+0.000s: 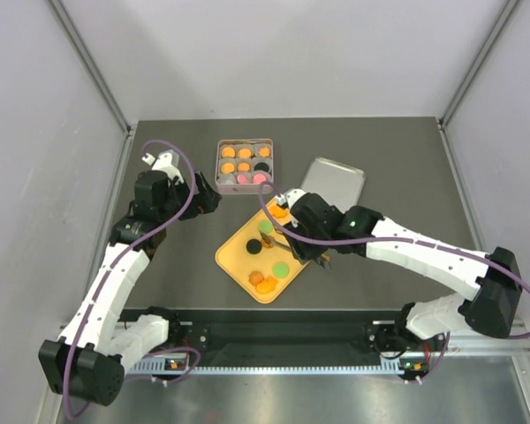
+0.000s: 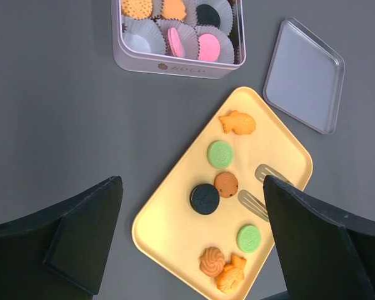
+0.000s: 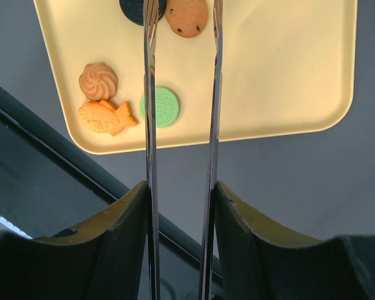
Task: Pack the cookies
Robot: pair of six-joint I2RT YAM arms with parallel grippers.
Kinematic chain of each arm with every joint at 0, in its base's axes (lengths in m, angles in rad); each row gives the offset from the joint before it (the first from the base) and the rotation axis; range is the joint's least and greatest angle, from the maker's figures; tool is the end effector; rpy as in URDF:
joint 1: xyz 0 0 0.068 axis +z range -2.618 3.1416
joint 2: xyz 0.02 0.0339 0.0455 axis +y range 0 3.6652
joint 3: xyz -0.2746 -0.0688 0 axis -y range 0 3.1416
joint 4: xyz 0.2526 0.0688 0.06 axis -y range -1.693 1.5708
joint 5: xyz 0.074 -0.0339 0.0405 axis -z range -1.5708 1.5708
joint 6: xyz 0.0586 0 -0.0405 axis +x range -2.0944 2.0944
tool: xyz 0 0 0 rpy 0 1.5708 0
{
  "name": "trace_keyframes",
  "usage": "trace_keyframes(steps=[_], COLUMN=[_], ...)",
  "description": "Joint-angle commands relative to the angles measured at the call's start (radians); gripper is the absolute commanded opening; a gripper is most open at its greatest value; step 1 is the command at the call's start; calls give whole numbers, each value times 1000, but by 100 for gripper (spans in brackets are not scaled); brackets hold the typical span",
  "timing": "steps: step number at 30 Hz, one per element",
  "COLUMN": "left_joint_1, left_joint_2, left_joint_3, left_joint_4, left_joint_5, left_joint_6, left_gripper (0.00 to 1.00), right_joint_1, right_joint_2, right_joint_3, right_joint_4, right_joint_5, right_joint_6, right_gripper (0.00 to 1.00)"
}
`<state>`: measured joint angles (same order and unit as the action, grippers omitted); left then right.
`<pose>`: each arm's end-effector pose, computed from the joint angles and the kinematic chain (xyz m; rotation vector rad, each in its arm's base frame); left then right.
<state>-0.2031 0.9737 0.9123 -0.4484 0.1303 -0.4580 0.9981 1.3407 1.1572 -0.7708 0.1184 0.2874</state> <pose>0.2303 -0.0552 0.3205 -0.1889 2.1124 -0.5343 0.1647 0.2426 0.2859 -0.8438 2.4124 0.3664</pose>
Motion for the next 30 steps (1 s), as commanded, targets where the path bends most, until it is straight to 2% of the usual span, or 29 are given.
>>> trace_keyframes(steps=[1, 30], left_joint_1=[8, 8], left_joint_2=[-1, 2], left_joint_3=[-7, -6], left_joint_4=[42, 40], left_joint_5=[-11, -12], left_joint_6=[2, 4], left_gripper=[99, 99], right_joint_1=[17, 36], right_joint_2=[21, 124], right_joint_3=[1, -4], right_joint_4=[28, 62], right_joint_5=[1, 4], right_joint_6=[-17, -22], right_gripper=[43, 46])
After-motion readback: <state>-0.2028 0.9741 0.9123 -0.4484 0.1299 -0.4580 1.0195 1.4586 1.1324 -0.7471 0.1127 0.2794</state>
